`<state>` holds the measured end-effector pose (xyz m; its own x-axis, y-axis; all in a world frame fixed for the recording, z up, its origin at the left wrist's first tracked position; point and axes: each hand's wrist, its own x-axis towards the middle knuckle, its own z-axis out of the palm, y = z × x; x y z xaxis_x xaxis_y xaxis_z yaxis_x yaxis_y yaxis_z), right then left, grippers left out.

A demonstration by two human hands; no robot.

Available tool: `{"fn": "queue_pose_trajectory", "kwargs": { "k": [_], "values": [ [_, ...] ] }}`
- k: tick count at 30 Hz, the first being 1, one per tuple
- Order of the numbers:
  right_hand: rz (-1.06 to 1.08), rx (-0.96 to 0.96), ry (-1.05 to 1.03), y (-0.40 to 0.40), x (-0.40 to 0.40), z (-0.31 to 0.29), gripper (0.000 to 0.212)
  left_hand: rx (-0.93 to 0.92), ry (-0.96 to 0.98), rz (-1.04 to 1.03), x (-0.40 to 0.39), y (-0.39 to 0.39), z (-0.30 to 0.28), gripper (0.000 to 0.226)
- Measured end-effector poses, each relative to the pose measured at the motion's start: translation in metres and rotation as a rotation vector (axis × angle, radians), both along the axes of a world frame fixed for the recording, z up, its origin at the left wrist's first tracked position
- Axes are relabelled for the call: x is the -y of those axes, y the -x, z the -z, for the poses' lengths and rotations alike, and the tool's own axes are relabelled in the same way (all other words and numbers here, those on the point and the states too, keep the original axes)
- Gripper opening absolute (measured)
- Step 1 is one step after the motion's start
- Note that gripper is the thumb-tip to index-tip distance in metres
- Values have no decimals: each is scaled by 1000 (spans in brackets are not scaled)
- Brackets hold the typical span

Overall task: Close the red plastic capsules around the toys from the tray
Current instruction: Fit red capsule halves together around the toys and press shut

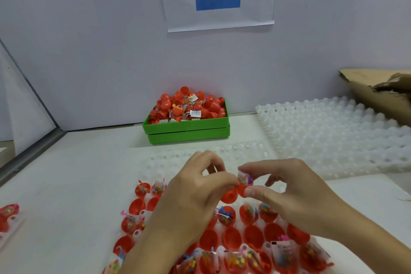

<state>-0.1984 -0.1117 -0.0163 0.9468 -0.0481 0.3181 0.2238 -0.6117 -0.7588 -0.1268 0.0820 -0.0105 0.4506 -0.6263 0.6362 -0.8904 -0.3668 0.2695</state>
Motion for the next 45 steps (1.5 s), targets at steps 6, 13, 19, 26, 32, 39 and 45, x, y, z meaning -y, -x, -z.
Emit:
{"fn": "queue_pose_trajectory", "kwargs": {
  "k": [6, 13, 19, 26, 32, 39, 45],
  "values": [
    [-77, -9, -307, -1, 0, 1, 23, -408, 204, 28, 5, 7, -1, 24],
    [46, 45, -298, -2, 0, 1, 21, -808, 316, 107, 1, 5, -5, 31],
    [67, 88, -313, -3, -4, 3, 33, -789, 380, 82, 6, 7, -3, 38],
    [44, 153, -306, -4, -3, 5, 38, -807, 469, 133, 11, 10, -2, 35],
    [46, 171, -281, -5, -3, 7, 37, -756, 480, 110, 14, 11, 4, 38],
    [54, 196, -277, -4, -6, 7, 43, -682, 439, 94, 14, 10, 6, 34],
    [102, 215, -213, -4, -8, 8, 43, -650, 407, 85, 16, 11, 9, 36]
  ]
}}
